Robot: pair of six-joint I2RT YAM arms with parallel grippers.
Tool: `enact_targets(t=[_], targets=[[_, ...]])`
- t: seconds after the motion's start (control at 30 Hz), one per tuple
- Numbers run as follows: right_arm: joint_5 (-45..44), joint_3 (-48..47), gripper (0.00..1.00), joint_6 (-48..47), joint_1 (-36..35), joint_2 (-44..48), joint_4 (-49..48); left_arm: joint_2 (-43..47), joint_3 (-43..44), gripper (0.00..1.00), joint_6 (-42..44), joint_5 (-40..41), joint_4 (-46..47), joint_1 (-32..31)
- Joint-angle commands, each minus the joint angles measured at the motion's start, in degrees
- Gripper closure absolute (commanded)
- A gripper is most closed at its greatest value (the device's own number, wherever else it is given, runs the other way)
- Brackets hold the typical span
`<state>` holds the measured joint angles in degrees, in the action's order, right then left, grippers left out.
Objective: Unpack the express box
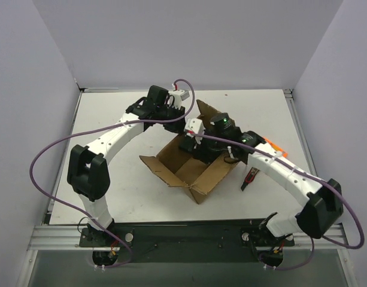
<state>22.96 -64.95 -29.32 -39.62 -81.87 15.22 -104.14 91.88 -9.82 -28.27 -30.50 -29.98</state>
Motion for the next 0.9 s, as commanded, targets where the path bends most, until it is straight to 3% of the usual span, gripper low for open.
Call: enact_targets(t=[0.0, 0.27, 0.43, 0.6, 0.73, 0.83, 0.87], targets=[[4.63, -5.61, 1.0, -1.53, 1.73, 7.76, 2.0, 0.08, 2.96, 1.0, -0.19, 0.41, -0.35, 1.32], [5.17, -13.88, 1.0, 2.33, 3.32, 11.38, 2.01, 1.92, 3.75, 1.0, 0.5, 3.04, -1.92, 2.9], [0.42, -19.24, 1.0, 10.42, 4.11, 10.59, -5.89, 3.15, 5.77, 1.0, 1.03, 4.1, -2.81, 4.57], [-2.74, -30.84, 1.0, 19.38, 7.53, 4.63, -11.7, 3.85, 6.91, 1.0, 2.44, 5.68, -3.6, 5.28], [-9.14, -35.33, 1.0, 19.83, 8.68, 2.15, -14.77, 4.73, 6.91, 1.0, 3.14, 7.09, -3.95, 5.98], [-16.96, -33.68, 1.0, 16.76, 9.64, 2.5, -17.67, 5.78, 6.91, 1.0, 3.93, 8.05, -4.83, 7.04], [-23.25, -32.1, 1.0, 16.84, 10.52, 2.85, -18.99, 6.05, 7.0, 1.0, 4.28, 9.62, -5.61, 7.3]])
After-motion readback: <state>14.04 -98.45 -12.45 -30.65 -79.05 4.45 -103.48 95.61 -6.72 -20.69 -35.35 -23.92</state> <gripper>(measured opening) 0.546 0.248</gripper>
